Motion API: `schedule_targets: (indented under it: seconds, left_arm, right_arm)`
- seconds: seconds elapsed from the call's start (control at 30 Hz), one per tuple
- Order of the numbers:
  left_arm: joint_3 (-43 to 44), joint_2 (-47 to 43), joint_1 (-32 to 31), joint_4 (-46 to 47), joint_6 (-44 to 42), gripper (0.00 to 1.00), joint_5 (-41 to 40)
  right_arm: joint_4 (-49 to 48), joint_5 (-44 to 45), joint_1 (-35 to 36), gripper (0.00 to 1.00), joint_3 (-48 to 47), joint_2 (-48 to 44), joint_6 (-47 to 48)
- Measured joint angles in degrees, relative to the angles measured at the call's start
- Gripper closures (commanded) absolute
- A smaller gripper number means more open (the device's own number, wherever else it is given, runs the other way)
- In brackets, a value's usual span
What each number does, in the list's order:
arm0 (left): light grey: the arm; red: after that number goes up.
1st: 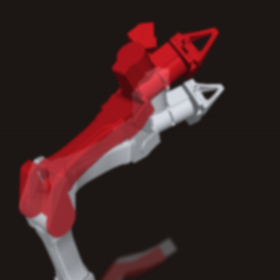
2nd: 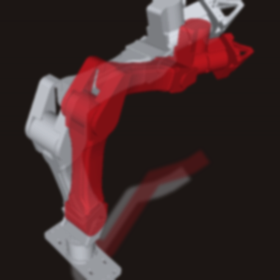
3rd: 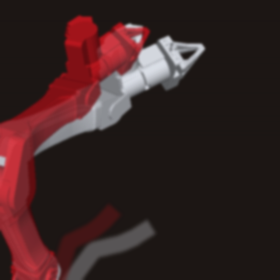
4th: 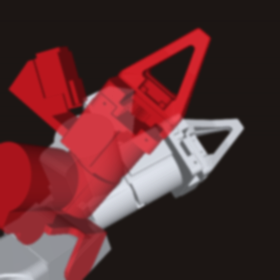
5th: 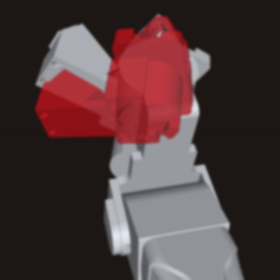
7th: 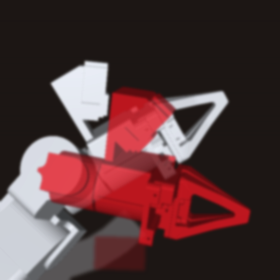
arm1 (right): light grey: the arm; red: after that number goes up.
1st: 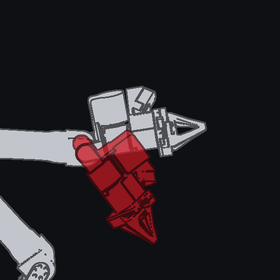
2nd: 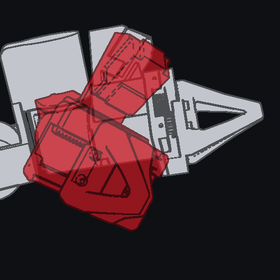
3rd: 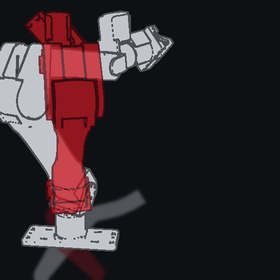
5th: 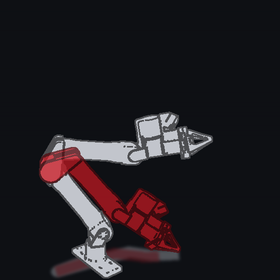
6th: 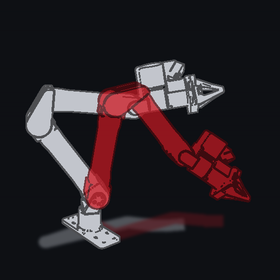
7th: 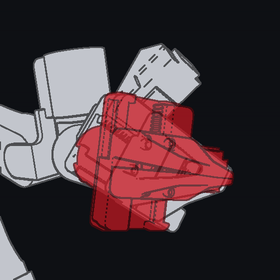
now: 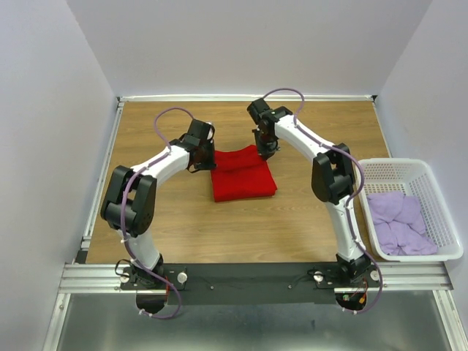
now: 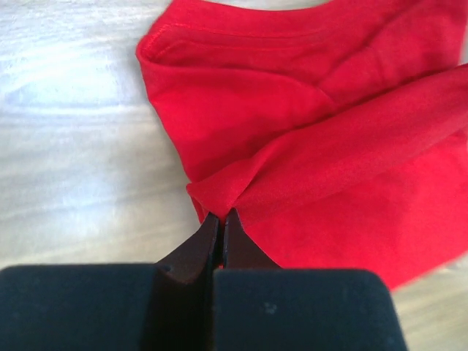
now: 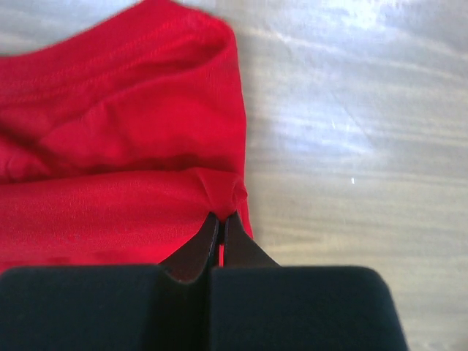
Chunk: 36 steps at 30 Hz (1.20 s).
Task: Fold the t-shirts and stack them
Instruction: Fold the tshirt
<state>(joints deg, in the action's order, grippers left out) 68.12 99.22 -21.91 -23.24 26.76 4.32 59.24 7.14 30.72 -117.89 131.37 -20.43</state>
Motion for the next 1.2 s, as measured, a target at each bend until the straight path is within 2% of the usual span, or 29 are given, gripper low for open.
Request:
schedule_targets:
  seconds: [0.1,0.23,0.27,0.3,0.33,0.4,0.43,0.53,0.7,0.83,0.9,0.97,1.07,1.2]
  left_arm:
    - [-0.13,2.45,0.13,2.27,-0.28,1.0,-0.68]
    - [-0.63,2.95,0.22,4.33,-0.24,0.98,-2.12]
    - [-0.76,2.95,0.33,5.05,-0.22,0.89,-2.45]
    - [-0.87,2.95,0.42,5.62,-0.24,0.82,-2.75]
    - [-0.98,2.95,0.5,6.03,-0.02,0.69,-3.08]
    - [-1.09,2.93,0.59,6.71,0.02,0.53,-3.93]
    - [-1.14,2.93,0.61,6.93,-0.02,0.39,-4.39]
    - [-2.4,1.29,0.81,7.45,0.17,0.26,-5.7]
    - [-7.78,-8.41,0.83,8.46,-0.02,0.29,-7.34]
    - [-12.9,-17.22,-0.13,12.55,-2.38,0.46,-6.58]
    - [-14.88,-18.75,-1.14,14.43,-3.48,0.54,-5.03]
    - [-16.57,-18.14,-2.05,15.91,-4.46,0.66,-3.48]
    - [-16.87,-14.4,-2.75,16.76,-5.66,0.78,-1.86]
    - [-11.78,-6.23,-2.8,17.51,-6.88,0.86,-1.16]
  right_arm:
    - [-1.79,0.07,-0.22,0.99,0.17,1.07,0.0]
    - [-3.98,0.09,-0.39,0.89,0.5,1.07,0.02]
    - [-4.63,0.11,-0.42,0.82,0.59,1.07,0.04]
    - [-5.16,0.13,-0.42,0.79,0.74,1.07,-0.09]
    - [-5.62,0.17,-0.42,0.74,0.85,1.07,-0.04]
    - [-6.58,0.39,-0.42,0.64,1.62,0.92,-0.11]
    - [-6.99,0.57,-0.44,0.57,2.27,0.74,-0.09]
    - [-9.05,0.63,-0.48,0.51,5.81,-1.11,0.39]
    - [-14.16,-0.17,-0.55,0.51,13.73,-9.11,2.05]
    - [-22.01,-5.68,-0.81,0.54,22.45,-19.02,5.07]
    - [-24.5,-8.59,-0.83,0.56,24.83,-21.05,5.88]
    - [-27.61,-12.37,-0.83,0.58,27.26,-21.73,6.64]
    - [-30.53,-16.7,-0.83,0.59,29.59,-20.33,7.52]
    - [-33.03,-21.27,-0.92,0.59,28.48,-15.23,9.01]
